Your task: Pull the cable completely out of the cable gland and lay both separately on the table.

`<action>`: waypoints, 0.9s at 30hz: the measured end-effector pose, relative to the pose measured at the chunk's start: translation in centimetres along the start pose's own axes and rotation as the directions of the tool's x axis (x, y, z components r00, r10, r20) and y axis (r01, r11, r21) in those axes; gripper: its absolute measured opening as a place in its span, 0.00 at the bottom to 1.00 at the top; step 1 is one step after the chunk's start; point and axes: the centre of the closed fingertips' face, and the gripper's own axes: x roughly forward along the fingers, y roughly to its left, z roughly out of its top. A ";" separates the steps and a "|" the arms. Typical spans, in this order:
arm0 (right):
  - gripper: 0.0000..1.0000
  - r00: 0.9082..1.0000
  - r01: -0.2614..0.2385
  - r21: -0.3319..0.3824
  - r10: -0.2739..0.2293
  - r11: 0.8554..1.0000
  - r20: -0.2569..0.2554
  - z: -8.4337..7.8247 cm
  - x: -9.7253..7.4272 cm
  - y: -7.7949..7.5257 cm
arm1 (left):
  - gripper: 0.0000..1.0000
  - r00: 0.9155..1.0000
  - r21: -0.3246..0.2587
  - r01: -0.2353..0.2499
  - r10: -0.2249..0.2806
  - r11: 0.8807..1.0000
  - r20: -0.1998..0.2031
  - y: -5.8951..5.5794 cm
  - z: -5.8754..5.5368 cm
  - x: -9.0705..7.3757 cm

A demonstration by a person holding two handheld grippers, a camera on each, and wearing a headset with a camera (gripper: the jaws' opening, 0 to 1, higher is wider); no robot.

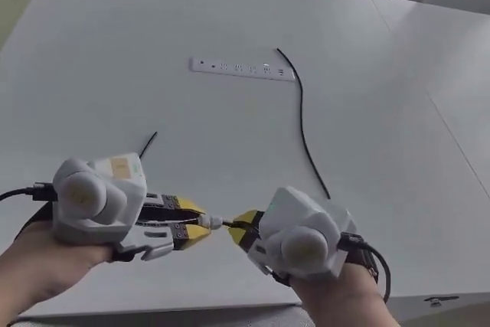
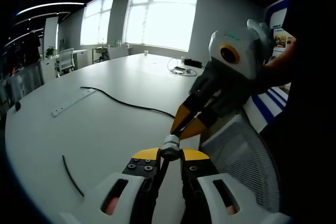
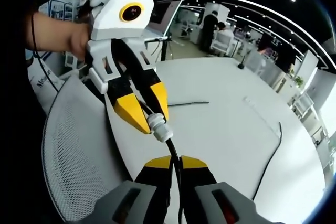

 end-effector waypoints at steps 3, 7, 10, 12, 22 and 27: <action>0.00 1.000 0.002 0.036 -0.002 0.999 -0.002 -0.3 0.1 -0.3 | 0.15 1.000 0.002 -0.004 0.004 1.000 -0.002 0.2 0.0 0.0; 0.00 1.000 -0.004 0.115 0.003 0.993 0.007 -0.9 0.3 -0.7 | 0.15 1.000 -0.001 -0.013 0.013 1.000 0.000 0.3 0.0 -0.1; 0.00 1.000 -0.008 0.153 0.008 0.988 0.004 -1.3 0.3 -0.7 | 0.15 1.000 0.001 -0.013 0.013 1.000 -0.004 0.2 0.0 -0.1; 0.00 1.000 -0.005 0.175 0.006 0.984 -0.004 -1.7 0.3 -0.8 | 0.15 1.000 0.002 -0.012 0.012 1.000 -0.004 0.2 0.0 -0.1; 0.00 1.000 -0.007 0.382 0.012 0.924 -0.010 -4.3 0.1 -1.4 | 0.15 1.000 0.011 -0.007 0.007 1.000 -0.017 -0.2 0.0 0.0; 0.00 1.000 -0.001 0.426 0.008 0.905 -0.014 -5.0 -0.2 -1.5 | 0.15 1.000 0.016 -0.007 0.008 1.000 -0.021 -0.4 0.0 0.1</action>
